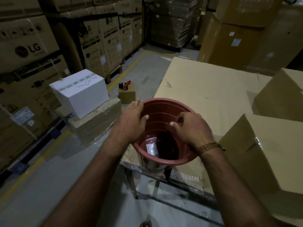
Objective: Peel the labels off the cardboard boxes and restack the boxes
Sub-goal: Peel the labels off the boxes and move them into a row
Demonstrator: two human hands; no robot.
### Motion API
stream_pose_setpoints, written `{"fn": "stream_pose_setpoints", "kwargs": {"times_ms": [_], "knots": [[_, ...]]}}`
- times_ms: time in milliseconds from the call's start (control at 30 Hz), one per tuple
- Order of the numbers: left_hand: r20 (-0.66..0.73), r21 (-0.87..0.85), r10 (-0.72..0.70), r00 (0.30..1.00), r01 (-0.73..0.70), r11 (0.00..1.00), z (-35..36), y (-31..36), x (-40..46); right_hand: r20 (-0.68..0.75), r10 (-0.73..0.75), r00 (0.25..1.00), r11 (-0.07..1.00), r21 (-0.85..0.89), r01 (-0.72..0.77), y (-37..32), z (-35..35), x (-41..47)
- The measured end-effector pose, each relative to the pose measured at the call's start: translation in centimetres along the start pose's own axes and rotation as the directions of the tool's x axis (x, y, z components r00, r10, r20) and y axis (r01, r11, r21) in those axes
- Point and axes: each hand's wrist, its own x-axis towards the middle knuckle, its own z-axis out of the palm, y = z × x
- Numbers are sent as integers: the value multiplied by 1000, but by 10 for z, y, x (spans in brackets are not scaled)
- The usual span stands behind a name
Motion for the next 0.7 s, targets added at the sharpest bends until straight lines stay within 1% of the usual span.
{"fn": "stream_pose_setpoints", "kwargs": {"times_ms": [167,300,433,567,700], "knots": [[-117,-16,83,990,-85,996,-4,27,4,-74,-12,997,993,114,20,19,-27,-9],[-156,-24,194,969,-200,979,-1,63,2,-84,-9,996,974,227,28,40,-47,-21],[-169,-75,296,940,-312,947,5,106,-7,-145,7,989,975,219,26,73,-69,-34],[-177,-184,380,908,-410,893,23,156,-13,-226,85,970,959,283,-18,119,-102,-54],[-133,-213,439,889,-458,863,54,203,-21,-279,192,941,961,246,-123,178,-139,-79]]}}
